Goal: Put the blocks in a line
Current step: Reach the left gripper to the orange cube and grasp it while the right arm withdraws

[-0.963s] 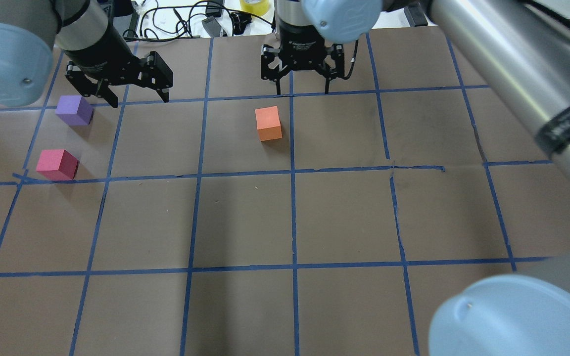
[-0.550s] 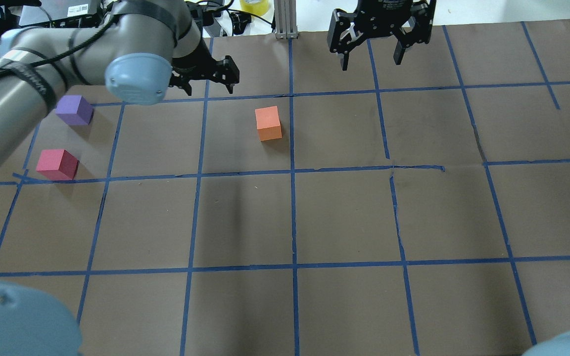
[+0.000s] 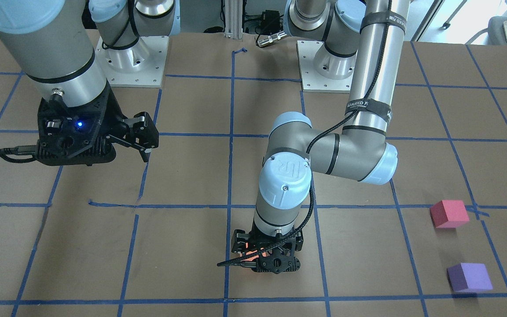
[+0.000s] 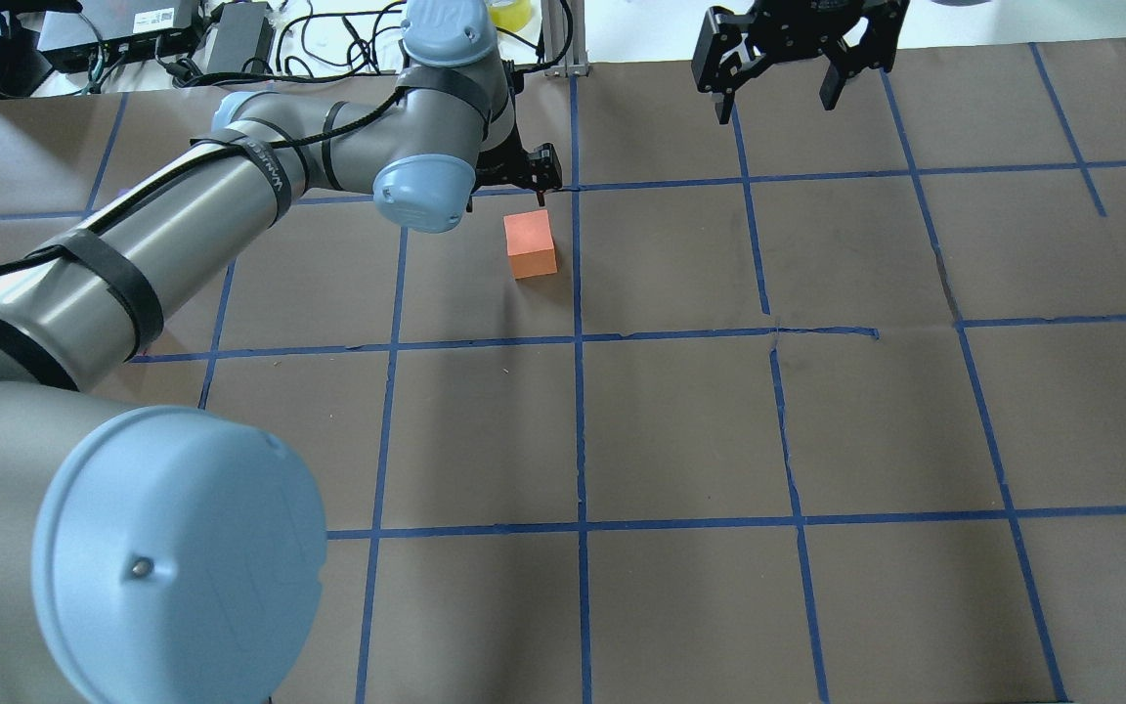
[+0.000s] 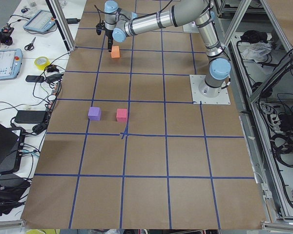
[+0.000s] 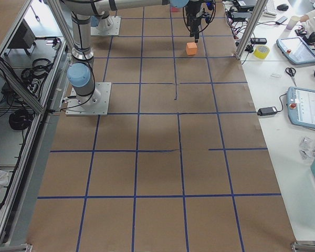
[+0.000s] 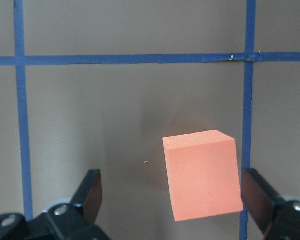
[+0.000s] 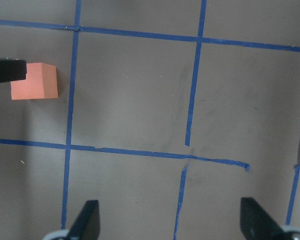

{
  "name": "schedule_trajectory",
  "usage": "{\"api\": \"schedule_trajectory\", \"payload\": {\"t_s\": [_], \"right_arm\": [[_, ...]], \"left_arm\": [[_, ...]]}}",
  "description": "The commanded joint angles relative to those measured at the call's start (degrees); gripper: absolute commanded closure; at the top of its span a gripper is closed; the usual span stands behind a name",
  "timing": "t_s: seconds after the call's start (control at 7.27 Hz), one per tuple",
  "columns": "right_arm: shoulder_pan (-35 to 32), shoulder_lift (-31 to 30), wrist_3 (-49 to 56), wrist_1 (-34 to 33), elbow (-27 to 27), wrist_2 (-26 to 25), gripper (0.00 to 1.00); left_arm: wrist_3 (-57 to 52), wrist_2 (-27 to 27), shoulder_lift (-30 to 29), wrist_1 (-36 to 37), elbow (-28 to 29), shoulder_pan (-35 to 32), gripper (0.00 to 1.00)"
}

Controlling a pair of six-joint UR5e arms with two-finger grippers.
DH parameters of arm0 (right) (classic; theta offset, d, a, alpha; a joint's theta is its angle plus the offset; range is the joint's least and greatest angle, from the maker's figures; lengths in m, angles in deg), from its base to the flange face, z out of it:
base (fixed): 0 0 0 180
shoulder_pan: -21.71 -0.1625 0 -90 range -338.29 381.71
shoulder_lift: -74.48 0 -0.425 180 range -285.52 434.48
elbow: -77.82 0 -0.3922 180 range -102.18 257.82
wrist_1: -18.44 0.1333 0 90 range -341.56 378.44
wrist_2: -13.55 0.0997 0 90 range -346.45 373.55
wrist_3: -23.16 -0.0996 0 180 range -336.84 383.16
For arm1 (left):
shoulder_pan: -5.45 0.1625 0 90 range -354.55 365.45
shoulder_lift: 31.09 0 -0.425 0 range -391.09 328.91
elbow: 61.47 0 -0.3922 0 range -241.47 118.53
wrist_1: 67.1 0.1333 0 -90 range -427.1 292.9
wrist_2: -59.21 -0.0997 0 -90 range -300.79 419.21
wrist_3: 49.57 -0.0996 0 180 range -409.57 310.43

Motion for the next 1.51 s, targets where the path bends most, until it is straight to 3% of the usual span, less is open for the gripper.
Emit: {"api": "schedule_trajectory", "payload": {"t_s": [0.0, 0.55, 0.69, 0.96, 1.24, 1.38], "right_arm": [[0.31, -5.70, -0.22, -1.31, -9.46, -1.04, 0.00], [4.88, -9.22, -2.16, -1.93, -10.90, -0.08, 0.00], [4.97, -10.55, -1.81, -1.93, -12.82, 0.10, 0.00], [4.80, -12.32, -1.55, -2.02, -15.12, 0.45, 0.00], [4.88, -12.58, -1.02, -2.19, -14.69, 0.37, 0.00], [4.97, -12.85, -1.02, -2.02, -14.60, 1.58, 0.00]], "left_arm": [[4.68, 0.25, -4.23, 0.07, 2.32, -2.00, 0.00], [2.59, -0.62, -6.79, -0.46, 2.24, -2.71, 0.01], [2.16, -1.15, -6.71, -0.46, 2.07, -2.71, 0.17], [1.98, -2.64, -4.70, -1.94, 1.37, -2.71, 0.65], [1.37, -3.52, -3.11, -2.57, 0.05, -1.23, 0.84], [-0.03, -3.09, -1.45, -3.09, -0.48, 1.74, 0.86]]}}
